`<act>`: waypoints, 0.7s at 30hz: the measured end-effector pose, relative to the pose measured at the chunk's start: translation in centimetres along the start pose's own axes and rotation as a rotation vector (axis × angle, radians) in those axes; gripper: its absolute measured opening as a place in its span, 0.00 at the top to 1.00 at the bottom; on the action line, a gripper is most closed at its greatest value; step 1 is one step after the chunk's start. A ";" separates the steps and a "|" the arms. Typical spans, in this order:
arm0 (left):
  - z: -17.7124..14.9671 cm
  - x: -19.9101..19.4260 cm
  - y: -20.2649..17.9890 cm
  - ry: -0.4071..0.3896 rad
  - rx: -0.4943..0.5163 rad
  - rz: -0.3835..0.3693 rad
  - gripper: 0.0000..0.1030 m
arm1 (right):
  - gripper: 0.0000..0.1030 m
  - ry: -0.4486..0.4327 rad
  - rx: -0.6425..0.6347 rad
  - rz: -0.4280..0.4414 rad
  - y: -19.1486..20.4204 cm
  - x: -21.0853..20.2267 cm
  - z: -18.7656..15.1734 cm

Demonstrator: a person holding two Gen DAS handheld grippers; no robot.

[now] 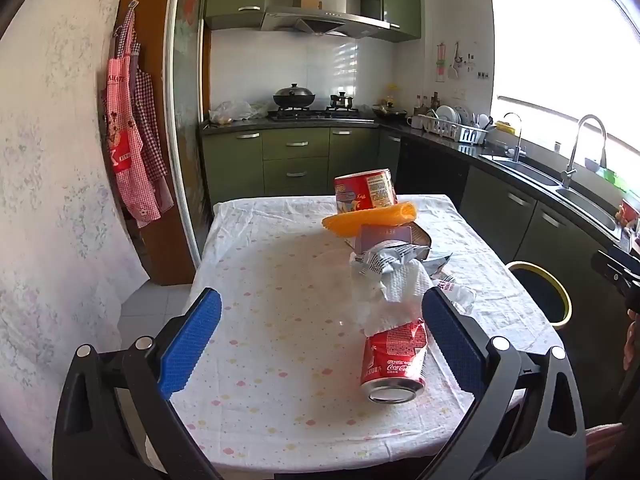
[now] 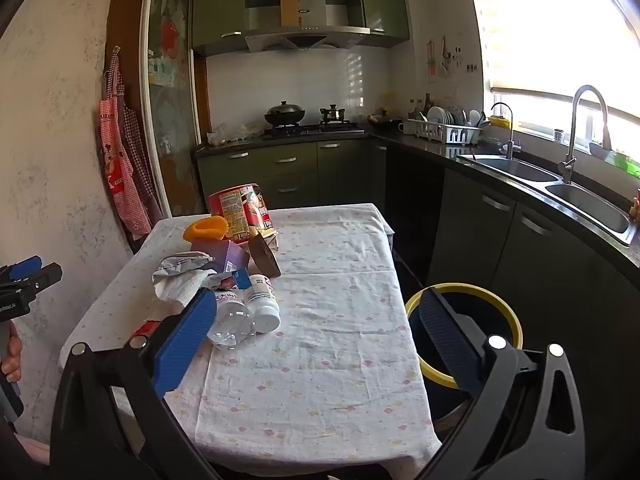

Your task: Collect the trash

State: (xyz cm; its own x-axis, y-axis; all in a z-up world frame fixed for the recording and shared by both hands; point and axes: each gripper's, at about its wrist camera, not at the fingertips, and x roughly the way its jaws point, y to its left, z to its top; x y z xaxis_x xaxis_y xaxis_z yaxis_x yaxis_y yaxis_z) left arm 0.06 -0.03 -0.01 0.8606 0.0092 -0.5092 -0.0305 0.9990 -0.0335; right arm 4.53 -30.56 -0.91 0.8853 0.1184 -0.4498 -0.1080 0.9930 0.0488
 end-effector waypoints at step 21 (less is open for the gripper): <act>0.0 -0.8 -0.9 -0.015 0.021 -0.029 0.04 | 0.06 0.004 0.002 -0.007 -0.1 0.6 -0.4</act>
State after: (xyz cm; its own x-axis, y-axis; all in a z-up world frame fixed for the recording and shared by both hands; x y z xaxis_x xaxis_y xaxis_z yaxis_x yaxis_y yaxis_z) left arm -0.62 -0.98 0.44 0.8683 -0.0191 -0.4957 0.0052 0.9996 -0.0295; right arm 4.88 -30.58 -1.54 0.8840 0.1115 -0.4540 -0.1010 0.9938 0.0475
